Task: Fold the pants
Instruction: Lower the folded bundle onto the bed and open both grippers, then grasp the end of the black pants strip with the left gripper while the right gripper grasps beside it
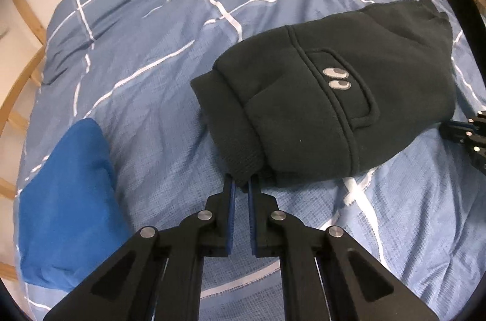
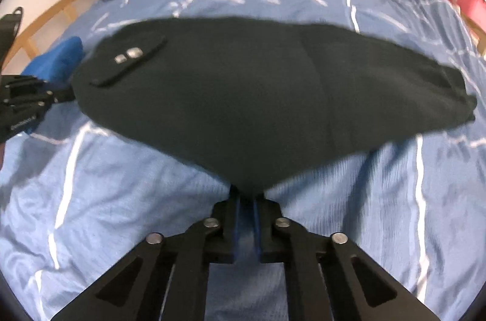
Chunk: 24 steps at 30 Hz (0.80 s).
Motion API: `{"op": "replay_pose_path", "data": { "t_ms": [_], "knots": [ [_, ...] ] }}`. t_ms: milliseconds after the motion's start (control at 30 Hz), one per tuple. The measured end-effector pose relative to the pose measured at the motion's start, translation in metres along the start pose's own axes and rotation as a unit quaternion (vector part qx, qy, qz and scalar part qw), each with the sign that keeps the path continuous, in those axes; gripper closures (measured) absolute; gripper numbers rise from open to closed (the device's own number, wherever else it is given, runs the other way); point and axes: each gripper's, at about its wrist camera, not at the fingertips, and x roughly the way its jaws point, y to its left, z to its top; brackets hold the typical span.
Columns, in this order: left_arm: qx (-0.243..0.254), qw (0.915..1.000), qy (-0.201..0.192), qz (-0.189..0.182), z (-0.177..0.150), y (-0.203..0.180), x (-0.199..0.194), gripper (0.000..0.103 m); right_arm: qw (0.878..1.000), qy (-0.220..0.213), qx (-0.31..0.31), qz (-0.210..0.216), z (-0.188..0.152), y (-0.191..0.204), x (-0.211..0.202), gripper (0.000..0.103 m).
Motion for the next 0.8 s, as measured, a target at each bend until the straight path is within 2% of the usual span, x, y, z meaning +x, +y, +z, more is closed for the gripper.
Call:
{"op": "replay_pose_path", "data": {
  "t_ms": [133, 200, 233, 267, 300, 333, 433, 500, 533, 667, 800],
  "knots": [
    [-0.007, 0.9998, -0.002, 0.018, -0.004, -0.005, -0.008, 0.094, 1.000, -0.007, -0.001, -0.010, -0.008, 0.000, -0.005, 0.099],
    [-0.013, 0.9995, -0.008, 0.029, -0.007, -0.007, -0.020, 0.089, 1.000, -0.008, 0.004, -0.016, -0.012, -0.001, -0.010, 0.094],
    [-0.013, 0.9991, -0.020, 0.036, -0.011, -0.011, -0.031, 0.080, 1.000, -0.010, 0.008, -0.018, -0.016, -0.002, -0.016, 0.080],
    [-0.011, 0.9987, -0.029, 0.041, -0.013, -0.015, -0.040, 0.074, 1.000, -0.016, 0.010, -0.017, -0.019, -0.003, -0.023, 0.062],
    [-0.010, 0.9981, -0.043, 0.044, -0.014, -0.020, -0.051, 0.066, 0.999, -0.029, 0.012, -0.015, -0.022, -0.004, -0.030, 0.056],
    [-0.009, 0.9972, -0.063, 0.038, -0.015, -0.026, -0.066, 0.062, 0.999, -0.050, 0.013, -0.015, -0.025, -0.006, -0.041, 0.051],
    [-0.017, 0.9936, -0.108, 0.026, -0.014, -0.041, -0.102, 0.054, 0.995, -0.100, 0.013, -0.009, -0.031, -0.012, -0.072, 0.049],
    [-0.019, 0.9906, -0.134, 0.016, -0.011, -0.052, -0.121, 0.045, 0.991, -0.130, 0.028, 0.005, -0.032, -0.023, -0.094, 0.044],
    [-0.018, 0.9888, -0.148, 0.010, -0.007, -0.060, -0.131, 0.044, 0.989, -0.143, 0.036, 0.008, -0.032, -0.029, -0.105, 0.040],
    [-0.005, 0.9816, -0.191, -0.006, 0.014, -0.094, -0.159, 0.043, 0.981, -0.182, 0.069, 0.012, -0.029, -0.059, -0.138, 0.039],
    [0.038, 0.9727, -0.228, -0.023, 0.044, -0.130, -0.172, 0.043, 0.971, -0.208, 0.119, 0.005, -0.025, -0.103, -0.157, 0.039]
  ]
}}
